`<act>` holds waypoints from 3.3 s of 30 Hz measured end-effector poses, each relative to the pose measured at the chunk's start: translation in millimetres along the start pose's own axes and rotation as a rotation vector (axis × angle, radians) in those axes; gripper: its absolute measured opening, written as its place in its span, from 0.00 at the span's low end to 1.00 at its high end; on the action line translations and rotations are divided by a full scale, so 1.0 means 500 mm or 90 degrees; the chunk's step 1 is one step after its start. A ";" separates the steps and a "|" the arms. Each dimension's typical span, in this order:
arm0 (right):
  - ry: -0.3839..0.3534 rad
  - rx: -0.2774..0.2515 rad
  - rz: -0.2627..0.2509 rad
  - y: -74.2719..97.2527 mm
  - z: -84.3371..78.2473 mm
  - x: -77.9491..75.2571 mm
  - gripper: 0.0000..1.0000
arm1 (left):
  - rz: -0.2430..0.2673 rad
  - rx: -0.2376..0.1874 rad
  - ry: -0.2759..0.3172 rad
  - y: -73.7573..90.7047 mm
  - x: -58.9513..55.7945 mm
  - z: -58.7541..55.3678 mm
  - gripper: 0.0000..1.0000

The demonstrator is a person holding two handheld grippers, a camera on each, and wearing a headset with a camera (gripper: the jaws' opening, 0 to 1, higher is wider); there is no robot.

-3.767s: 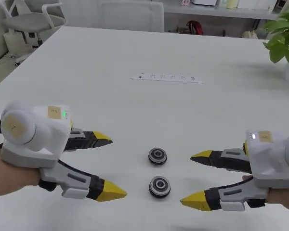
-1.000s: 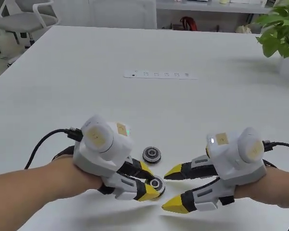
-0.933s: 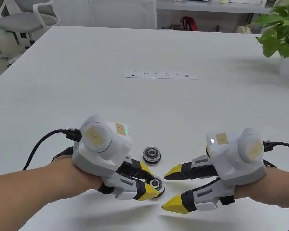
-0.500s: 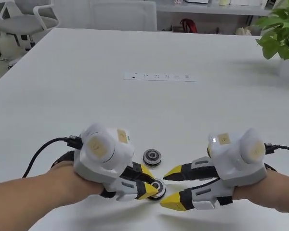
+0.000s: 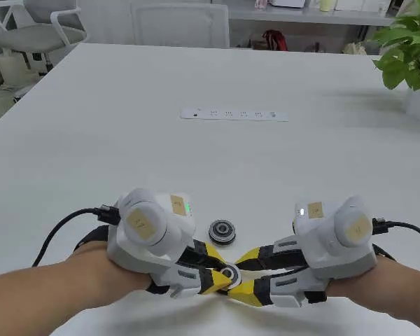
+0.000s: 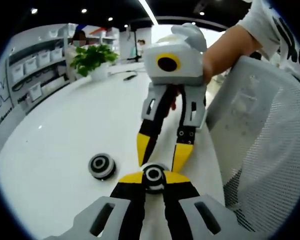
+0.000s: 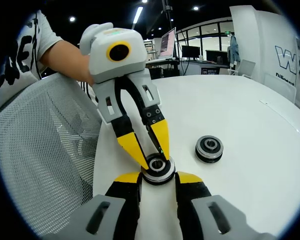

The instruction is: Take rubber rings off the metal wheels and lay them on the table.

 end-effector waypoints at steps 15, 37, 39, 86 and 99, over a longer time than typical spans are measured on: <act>-0.034 0.002 0.012 0.010 -0.011 -0.002 0.19 | 0.003 -0.008 0.000 0.001 -0.002 -0.001 0.14; -0.098 0.020 0.009 0.029 -0.022 -0.012 0.00 | 0.012 -0.008 -0.002 -0.005 -0.009 0.003 0.13; -0.108 0.018 0.009 0.032 -0.024 -0.013 0.00 | 0.015 -0.007 -0.003 -0.006 -0.009 0.004 0.13; -0.198 -0.038 0.044 0.042 -0.015 -0.014 0.00 | 0.019 0.005 -0.011 -0.007 -0.009 0.007 0.12; -0.208 -0.044 0.049 0.042 -0.016 -0.014 0.00 | 0.017 0.005 -0.014 -0.007 -0.009 0.006 0.12</act>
Point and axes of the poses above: the centre of the closed fingertips' face, and the gripper's own axes: y roughly backward along the fingers, x roughly to its left, z roughly out of its top, the point moved 9 cm from there along y, roughly backward along the fingers, and after that the axes turned 8 degrees about x, right-handed, at the moved point
